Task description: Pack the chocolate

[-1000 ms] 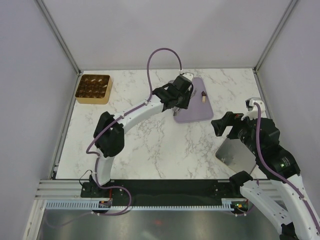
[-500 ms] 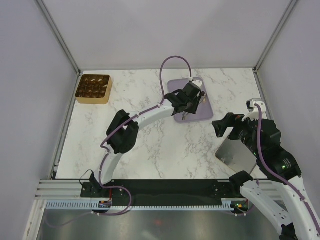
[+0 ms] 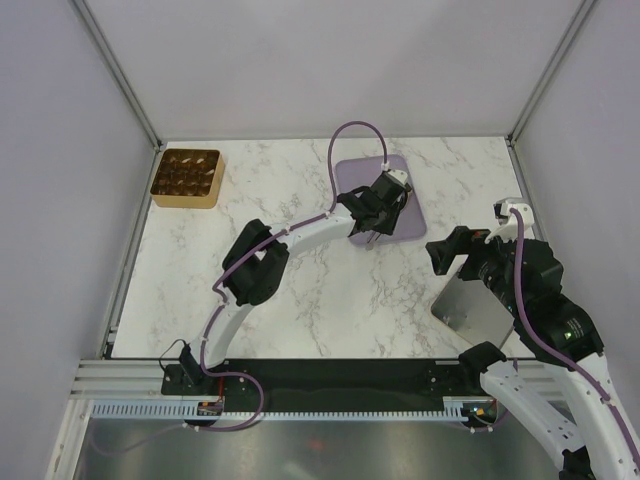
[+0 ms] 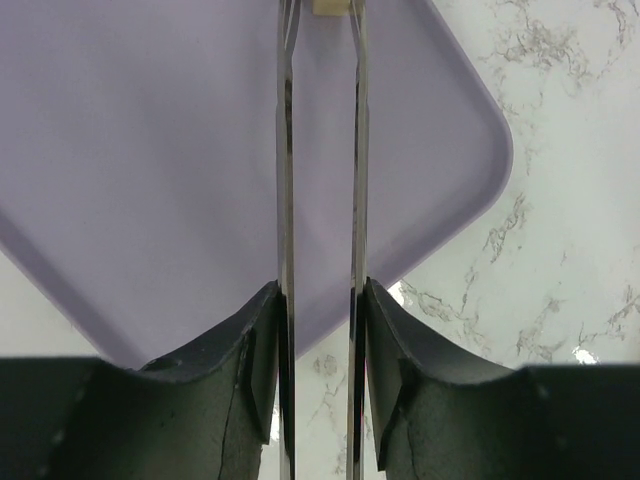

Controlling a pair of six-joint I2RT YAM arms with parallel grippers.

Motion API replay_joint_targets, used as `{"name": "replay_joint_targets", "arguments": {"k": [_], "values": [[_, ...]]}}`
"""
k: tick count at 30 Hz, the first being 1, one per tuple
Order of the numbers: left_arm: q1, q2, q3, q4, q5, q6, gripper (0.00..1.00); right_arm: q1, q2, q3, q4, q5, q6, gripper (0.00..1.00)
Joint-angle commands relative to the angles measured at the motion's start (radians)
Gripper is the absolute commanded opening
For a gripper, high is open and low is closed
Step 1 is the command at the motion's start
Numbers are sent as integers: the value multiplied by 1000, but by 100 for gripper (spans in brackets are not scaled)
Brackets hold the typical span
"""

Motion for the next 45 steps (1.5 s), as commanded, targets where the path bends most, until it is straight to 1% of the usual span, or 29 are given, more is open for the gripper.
{"name": "replay_joint_targets", "arguments": {"k": [1,2,7,11,17,22,25,28,29,31,32,34,35,37,38,40,41,44,45], "values": [[-5,-5,44,41,-6,-29,43,3,-8,22,1,16,-17,98],[-5,-8,41,38,-6,-27,40,3,-8,22,0,16,-17,98],[-6,-60,18,3,-27,-35,35,3,-3,27,1,10,-9,98],[-3,-158,-45,-30,-53,-42,32,3,-2,31,0,6,-8,98],[4,-275,-100,-108,-90,-29,29,3,9,35,4,-7,3,98],[56,-402,-152,-174,-96,-19,29,3,15,25,12,-26,18,98],[121,-468,-174,-209,-78,-10,29,3,23,19,24,-40,28,98],[213,-528,-209,-244,-46,2,29,1,29,4,43,-59,38,98],[271,-544,-221,-258,-35,1,29,3,33,-2,55,-65,40,98],[331,-596,-269,-261,-17,4,29,3,37,-16,67,-77,47,97],[395,-611,-286,-266,-15,7,29,1,40,-19,76,-80,51,98],[463,-651,-324,-272,-9,17,29,3,47,-27,83,-85,49,98],[534,-662,-335,-278,-4,21,29,3,49,-27,86,-86,51,97],[602,-679,-358,-289,0,30,29,1,52,-31,92,-91,51,97],[666,-692,-365,-290,0,33,29,1,56,-31,96,-92,49,97],[728,-700,-388,-293,17,39,29,3,60,-38,101,-92,48,98],[789,-705,-396,-295,25,39,29,3,64,-38,107,-92,49,97],[880,-705,-416,-293,36,34,29,1,75,-47,122,-95,48,98],[886,-693,-413,-292,30,39,30,3,76,-51,125,-96,47,98]]}}
